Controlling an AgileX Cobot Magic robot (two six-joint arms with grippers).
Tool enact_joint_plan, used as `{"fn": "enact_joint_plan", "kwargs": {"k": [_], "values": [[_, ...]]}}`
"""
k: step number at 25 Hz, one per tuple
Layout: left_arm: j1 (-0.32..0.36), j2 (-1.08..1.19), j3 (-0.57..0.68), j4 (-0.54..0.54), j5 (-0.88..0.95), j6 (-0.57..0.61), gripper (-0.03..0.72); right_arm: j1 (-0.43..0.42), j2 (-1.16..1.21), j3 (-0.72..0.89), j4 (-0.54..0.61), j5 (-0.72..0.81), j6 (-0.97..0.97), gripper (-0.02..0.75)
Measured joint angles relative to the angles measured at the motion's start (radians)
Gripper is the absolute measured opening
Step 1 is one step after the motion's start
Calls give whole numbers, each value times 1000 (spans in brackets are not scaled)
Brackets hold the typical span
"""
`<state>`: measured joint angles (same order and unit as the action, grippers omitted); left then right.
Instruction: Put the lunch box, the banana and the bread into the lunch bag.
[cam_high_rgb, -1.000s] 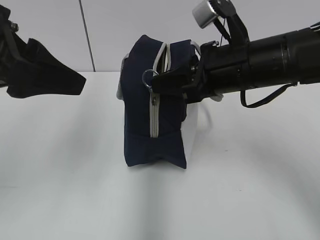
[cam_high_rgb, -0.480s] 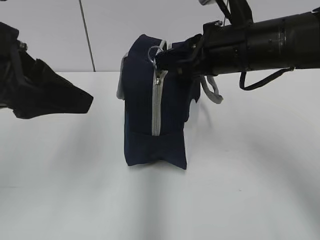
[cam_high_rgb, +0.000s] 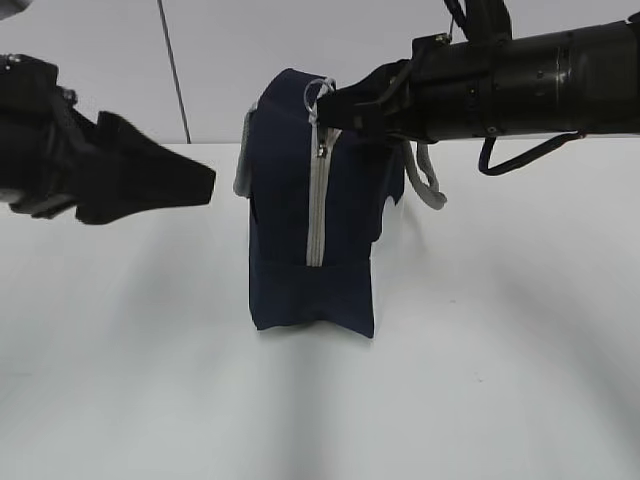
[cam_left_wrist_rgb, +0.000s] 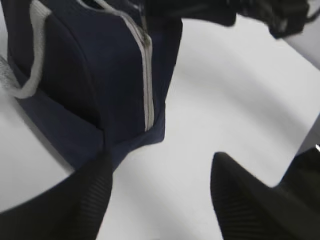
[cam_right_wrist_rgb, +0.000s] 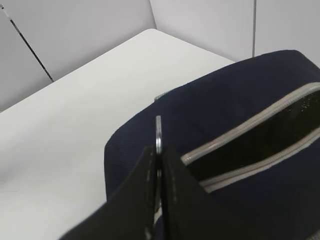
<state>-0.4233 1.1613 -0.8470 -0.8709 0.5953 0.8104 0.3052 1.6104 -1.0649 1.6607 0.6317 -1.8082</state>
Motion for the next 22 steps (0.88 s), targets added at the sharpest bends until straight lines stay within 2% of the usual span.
{"fn": "enact_joint_plan", "kwargs": {"k": [3,8,12,22], "values": [[0,45,0,-79,-70,1,434,0,0,0,-30,28,22,-16],[0,163,0,-213,-79,4,434,0,0,0,-127,58,89,-16],[0,199,-2,-279,-127,28,434,0,0,-2,-147,64,115,-16],[0,270,-8,-371,-132,264,434,0,0,-2,-158,103,139,-16]]}}
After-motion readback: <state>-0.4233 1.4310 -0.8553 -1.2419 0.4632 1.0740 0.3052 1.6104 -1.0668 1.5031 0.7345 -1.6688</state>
